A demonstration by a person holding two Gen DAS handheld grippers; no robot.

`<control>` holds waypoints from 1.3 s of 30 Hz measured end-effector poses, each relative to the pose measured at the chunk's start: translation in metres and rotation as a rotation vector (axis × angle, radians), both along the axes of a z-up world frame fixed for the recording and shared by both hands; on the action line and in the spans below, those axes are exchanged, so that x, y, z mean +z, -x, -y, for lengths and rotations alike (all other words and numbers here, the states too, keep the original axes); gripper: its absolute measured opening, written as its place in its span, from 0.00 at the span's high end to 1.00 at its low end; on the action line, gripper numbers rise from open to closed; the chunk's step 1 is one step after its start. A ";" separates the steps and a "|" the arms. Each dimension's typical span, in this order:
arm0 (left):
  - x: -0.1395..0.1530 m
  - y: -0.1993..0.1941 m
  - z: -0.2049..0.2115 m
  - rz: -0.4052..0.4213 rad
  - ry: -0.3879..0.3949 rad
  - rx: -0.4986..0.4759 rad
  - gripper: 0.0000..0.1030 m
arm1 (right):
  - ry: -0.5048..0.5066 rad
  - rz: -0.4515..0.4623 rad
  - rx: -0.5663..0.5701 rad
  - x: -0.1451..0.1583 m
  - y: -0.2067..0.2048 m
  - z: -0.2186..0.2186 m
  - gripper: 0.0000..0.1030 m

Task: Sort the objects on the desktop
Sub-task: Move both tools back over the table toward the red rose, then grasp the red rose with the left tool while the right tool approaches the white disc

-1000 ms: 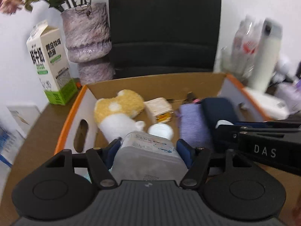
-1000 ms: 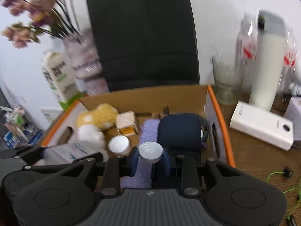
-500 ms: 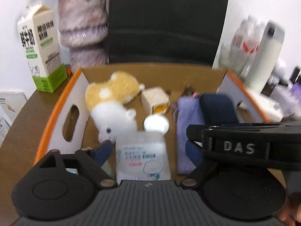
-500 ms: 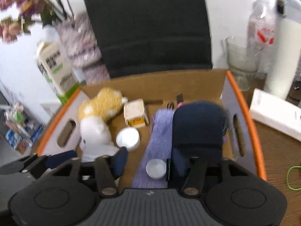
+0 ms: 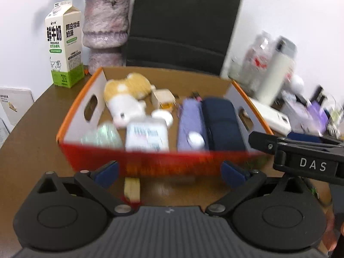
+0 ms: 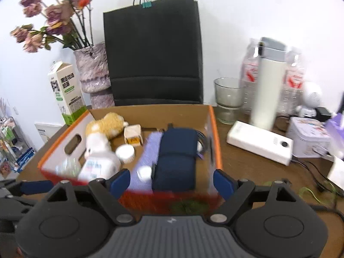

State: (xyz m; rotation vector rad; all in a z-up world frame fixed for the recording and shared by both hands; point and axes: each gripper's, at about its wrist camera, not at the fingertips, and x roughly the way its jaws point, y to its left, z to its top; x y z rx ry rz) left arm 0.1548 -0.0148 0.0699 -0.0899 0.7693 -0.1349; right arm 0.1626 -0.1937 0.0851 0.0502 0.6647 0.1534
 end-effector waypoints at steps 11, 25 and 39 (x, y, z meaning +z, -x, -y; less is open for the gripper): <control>-0.016 0.162 0.027 0.231 -0.095 -0.029 0.00 | -0.015 0.134 -0.060 -0.031 0.160 0.034 0.15; -0.062 0.238 -0.004 0.223 -0.110 0.019 0.00 | 0.037 0.107 -0.027 -0.079 0.264 0.023 0.13; -0.072 0.234 -0.007 0.211 -0.111 0.016 0.00 | 0.113 0.109 -0.018 -0.085 0.261 0.007 0.11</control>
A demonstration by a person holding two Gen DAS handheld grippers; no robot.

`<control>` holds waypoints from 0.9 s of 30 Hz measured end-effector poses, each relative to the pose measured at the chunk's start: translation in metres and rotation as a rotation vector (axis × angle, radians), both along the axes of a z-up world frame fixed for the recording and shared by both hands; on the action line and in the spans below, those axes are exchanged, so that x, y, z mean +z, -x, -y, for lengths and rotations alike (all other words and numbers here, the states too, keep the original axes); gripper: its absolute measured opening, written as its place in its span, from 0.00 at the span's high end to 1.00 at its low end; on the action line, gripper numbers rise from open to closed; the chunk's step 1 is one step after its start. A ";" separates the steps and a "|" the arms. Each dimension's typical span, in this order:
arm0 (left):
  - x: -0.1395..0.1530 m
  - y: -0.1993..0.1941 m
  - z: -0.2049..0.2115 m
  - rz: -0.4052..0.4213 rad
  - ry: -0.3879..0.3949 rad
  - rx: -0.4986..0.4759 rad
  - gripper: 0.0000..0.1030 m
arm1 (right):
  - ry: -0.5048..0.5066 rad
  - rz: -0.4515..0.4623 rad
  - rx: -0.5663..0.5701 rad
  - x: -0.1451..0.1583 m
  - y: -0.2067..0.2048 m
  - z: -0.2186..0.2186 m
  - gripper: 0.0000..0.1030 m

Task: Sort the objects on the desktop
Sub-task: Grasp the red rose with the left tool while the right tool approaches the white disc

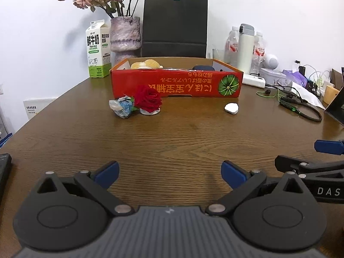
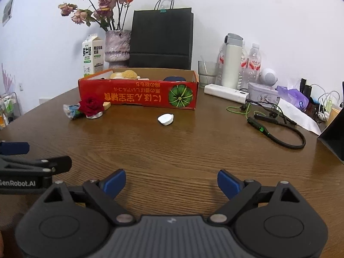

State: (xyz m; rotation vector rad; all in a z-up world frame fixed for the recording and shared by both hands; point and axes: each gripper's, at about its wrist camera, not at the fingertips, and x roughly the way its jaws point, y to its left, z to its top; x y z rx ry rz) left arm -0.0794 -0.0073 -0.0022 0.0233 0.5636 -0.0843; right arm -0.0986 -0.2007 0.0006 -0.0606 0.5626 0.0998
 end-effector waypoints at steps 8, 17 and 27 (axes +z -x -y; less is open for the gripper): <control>-0.001 -0.002 -0.007 -0.017 0.041 0.009 0.00 | 0.010 -0.013 -0.005 -0.001 -0.002 -0.001 0.11; -0.001 -0.003 -0.006 -0.023 0.035 0.014 0.00 | 0.014 -0.013 -0.011 0.003 -0.004 -0.003 0.11; -0.001 -0.004 -0.009 -0.033 0.046 0.015 0.00 | 0.001 0.009 0.017 0.006 -0.009 -0.007 0.11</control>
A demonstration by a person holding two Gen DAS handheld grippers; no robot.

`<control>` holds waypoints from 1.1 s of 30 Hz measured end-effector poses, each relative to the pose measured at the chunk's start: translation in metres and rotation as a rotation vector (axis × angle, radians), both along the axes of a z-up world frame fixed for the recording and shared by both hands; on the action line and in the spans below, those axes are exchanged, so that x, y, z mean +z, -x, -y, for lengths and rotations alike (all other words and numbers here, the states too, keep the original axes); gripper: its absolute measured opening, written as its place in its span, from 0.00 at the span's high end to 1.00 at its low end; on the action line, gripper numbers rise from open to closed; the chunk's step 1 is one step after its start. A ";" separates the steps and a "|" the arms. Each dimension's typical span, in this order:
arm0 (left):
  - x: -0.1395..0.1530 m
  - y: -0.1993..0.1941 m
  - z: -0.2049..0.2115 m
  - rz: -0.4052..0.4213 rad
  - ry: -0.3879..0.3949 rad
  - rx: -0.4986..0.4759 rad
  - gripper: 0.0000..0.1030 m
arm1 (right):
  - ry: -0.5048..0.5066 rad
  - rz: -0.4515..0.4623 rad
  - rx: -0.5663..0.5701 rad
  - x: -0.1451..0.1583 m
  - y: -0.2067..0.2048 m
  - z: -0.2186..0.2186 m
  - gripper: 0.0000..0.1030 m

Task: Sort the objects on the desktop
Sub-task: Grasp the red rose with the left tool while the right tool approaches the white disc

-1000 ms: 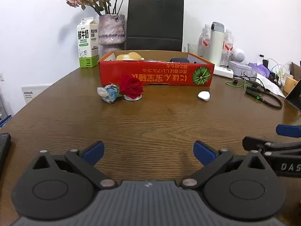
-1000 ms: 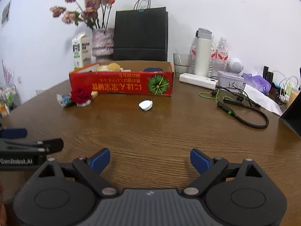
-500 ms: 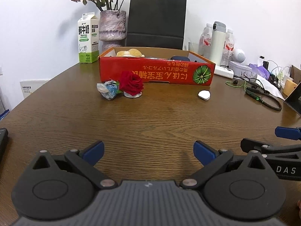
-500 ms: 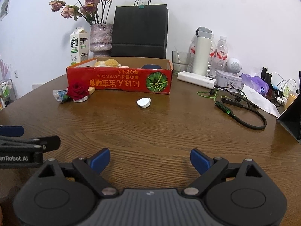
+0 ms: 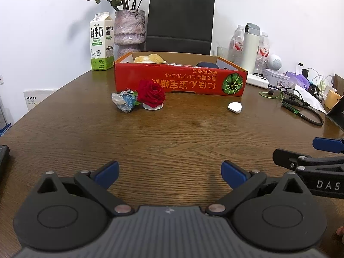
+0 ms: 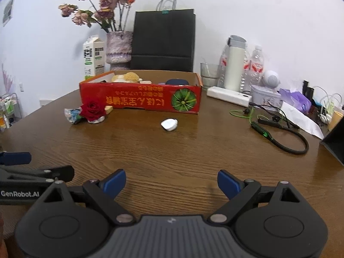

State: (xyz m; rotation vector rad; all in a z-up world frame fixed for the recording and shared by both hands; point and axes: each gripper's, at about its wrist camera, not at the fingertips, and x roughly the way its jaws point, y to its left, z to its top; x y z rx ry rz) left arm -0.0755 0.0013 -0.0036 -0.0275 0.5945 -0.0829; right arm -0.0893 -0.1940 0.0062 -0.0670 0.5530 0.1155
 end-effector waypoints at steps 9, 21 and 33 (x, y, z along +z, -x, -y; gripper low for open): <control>0.019 -0.054 -0.027 -0.015 0.048 0.018 0.01 | -0.011 0.031 0.056 0.013 -0.039 -0.004 0.15; 0.020 -0.178 -0.012 -0.004 -0.091 0.008 0.36 | -0.029 -0.102 0.049 -0.006 -0.164 -0.016 0.48; 0.031 -0.103 -0.010 -0.027 0.292 -0.214 0.68 | 0.030 -0.074 -0.014 -0.011 -0.145 -0.003 0.58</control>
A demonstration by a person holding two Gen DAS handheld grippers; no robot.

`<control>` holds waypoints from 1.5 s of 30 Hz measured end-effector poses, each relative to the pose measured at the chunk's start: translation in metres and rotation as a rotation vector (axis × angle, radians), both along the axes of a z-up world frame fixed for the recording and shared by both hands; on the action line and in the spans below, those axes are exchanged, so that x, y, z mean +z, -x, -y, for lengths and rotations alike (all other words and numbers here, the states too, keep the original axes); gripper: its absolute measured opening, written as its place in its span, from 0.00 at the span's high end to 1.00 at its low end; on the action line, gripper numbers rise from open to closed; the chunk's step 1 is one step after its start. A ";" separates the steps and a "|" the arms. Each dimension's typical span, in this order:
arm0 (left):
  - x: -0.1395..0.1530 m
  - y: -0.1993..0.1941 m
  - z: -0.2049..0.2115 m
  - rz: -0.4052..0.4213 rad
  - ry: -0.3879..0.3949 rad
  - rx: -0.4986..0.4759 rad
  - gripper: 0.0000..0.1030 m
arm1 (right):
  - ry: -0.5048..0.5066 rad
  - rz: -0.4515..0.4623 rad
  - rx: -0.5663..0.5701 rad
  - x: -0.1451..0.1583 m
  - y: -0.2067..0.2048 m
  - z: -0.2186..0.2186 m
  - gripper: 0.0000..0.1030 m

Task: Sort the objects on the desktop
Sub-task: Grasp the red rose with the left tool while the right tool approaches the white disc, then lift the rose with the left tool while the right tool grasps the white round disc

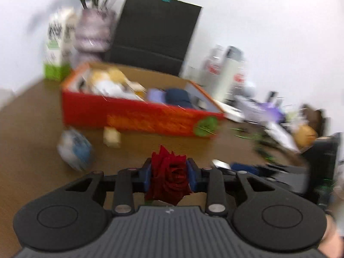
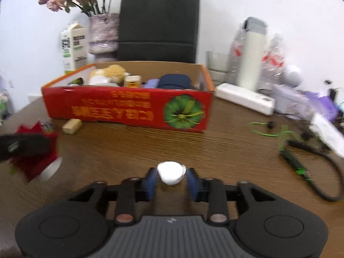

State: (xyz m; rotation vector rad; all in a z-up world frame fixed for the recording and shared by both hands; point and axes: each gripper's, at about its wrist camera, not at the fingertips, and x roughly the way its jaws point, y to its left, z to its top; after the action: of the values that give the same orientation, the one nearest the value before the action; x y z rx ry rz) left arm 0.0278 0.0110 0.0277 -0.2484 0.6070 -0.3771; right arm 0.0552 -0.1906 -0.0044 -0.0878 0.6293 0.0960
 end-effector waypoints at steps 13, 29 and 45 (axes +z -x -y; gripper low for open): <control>-0.008 -0.019 -0.023 -0.230 0.219 -0.081 0.68 | 0.128 0.043 0.416 0.001 0.084 -0.050 0.38; -0.007 -0.017 -0.014 -0.254 0.182 -0.115 0.70 | 0.225 0.091 0.402 0.004 0.088 -0.057 0.62; 0.006 -0.004 -0.018 -0.158 0.111 -0.043 0.77 | 0.048 -0.027 0.255 0.005 0.074 -0.045 1.00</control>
State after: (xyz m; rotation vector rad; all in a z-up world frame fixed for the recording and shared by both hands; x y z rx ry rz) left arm 0.0317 0.0292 0.0338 -0.3747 0.7490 -0.4365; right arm -0.0189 -0.1457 0.0006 -0.2136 0.6454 0.3286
